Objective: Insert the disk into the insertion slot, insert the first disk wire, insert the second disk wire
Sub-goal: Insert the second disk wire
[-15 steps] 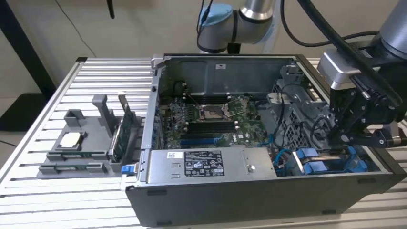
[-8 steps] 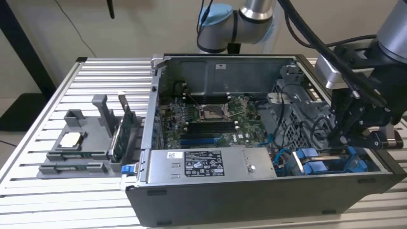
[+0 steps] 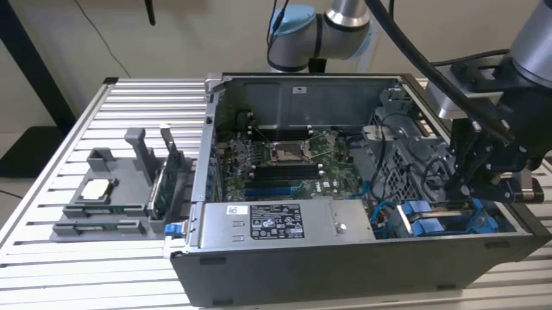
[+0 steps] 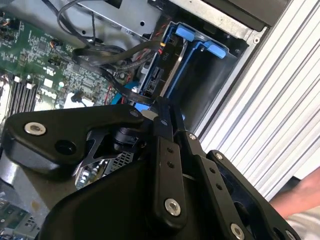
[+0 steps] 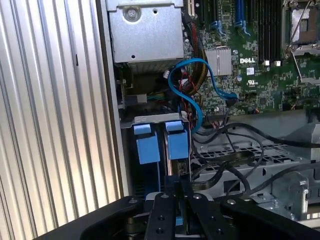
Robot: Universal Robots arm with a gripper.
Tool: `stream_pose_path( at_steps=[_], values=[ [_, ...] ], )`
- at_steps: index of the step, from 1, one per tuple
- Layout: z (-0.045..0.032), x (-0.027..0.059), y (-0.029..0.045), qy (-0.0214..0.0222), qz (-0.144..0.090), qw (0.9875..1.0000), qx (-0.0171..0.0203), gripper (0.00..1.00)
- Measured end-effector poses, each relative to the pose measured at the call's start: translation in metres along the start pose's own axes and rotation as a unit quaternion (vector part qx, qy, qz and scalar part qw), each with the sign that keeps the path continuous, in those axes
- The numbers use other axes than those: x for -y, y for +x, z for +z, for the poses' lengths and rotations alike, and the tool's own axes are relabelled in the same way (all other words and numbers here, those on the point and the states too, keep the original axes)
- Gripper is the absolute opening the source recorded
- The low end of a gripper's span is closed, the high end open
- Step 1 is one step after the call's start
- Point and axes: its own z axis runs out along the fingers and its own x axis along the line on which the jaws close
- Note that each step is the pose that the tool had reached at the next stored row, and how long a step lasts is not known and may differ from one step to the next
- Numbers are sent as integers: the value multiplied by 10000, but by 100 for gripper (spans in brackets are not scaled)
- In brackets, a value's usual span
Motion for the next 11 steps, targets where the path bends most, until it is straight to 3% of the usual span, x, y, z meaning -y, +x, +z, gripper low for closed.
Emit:
stream_pose_path(
  at_steps=[3, 8, 11],
  values=[
    [7, -1, 0, -1, -1, 10000, -17, 16],
    [21, -2, 3, -50, 19, 9999, -94, 16],
    [28, -2, 3, -44, 143, 9998, -117, 16]
  ],
)
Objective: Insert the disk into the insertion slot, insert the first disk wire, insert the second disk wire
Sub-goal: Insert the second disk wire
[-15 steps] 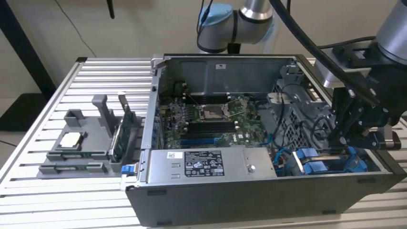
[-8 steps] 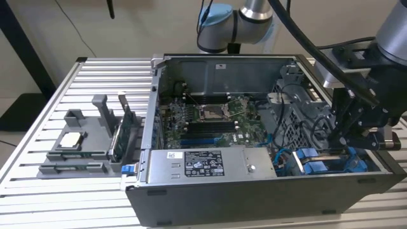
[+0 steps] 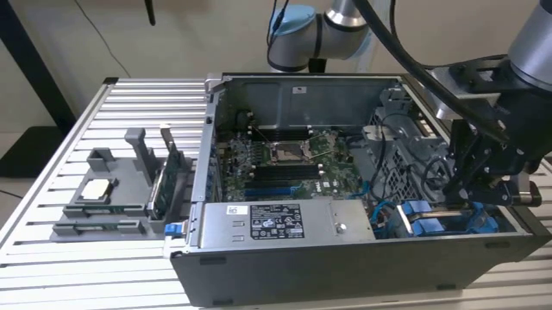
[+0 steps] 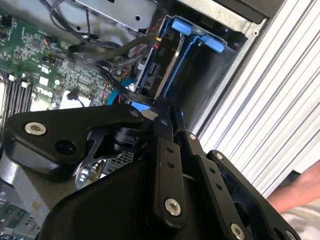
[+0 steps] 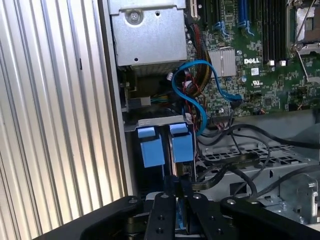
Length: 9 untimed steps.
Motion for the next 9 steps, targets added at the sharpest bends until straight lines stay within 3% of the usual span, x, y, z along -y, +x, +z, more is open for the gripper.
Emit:
stream_pose_path(
  at_steps=[6, 9],
  values=[
    [4, 9, -2, 2, 27, 10000, -3, 16],
    [25, 16, 0, 1, 61, 10000, 21, 16]
  ],
)
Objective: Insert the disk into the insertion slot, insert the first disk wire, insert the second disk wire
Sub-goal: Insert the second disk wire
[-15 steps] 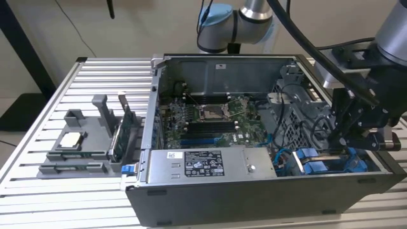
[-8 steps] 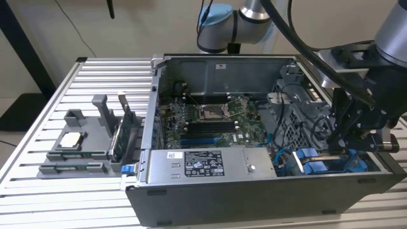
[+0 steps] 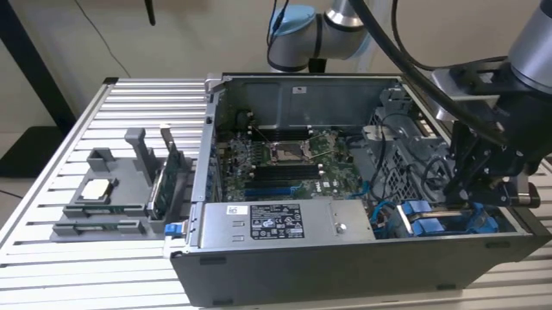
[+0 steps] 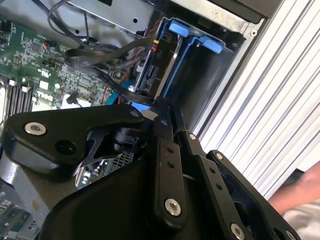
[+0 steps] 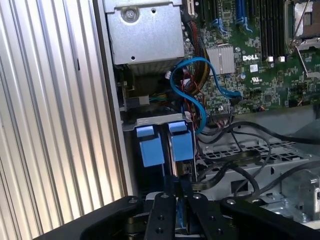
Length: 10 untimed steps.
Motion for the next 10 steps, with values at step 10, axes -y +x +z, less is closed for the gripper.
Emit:
stream_pose_path(
  at_steps=[10],
  values=[
    [86, 24, -22, -24, 129, 9997, 216, 16]
  ],
)
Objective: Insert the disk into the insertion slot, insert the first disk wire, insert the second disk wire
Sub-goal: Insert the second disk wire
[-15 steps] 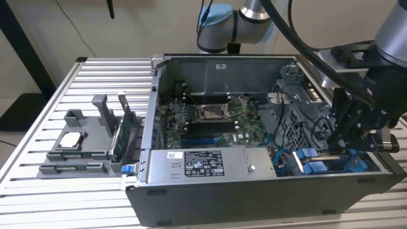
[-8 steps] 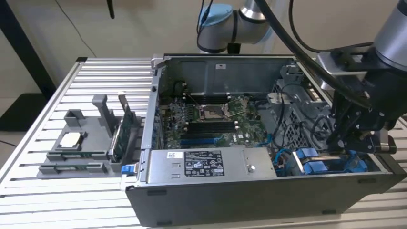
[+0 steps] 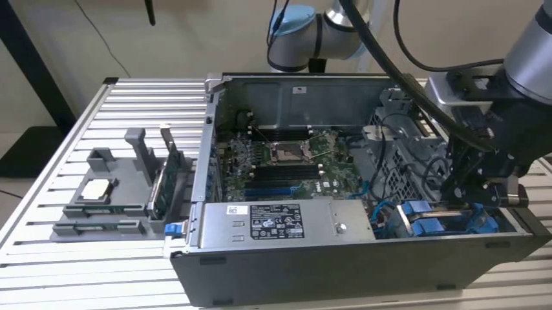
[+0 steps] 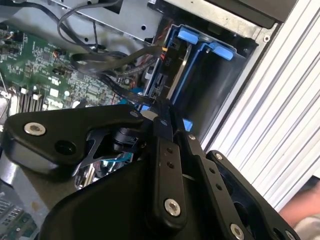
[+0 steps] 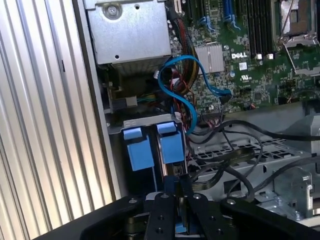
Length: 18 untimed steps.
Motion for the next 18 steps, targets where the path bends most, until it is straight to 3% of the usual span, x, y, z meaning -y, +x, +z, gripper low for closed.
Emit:
stream_pose_path(
  at_steps=[7, 18],
  values=[
    [68, 77, -21, -17, 9, 9999, 102, 16],
    [183, 105, -13, -28, 14, 9999, 167, 16]
  ],
)
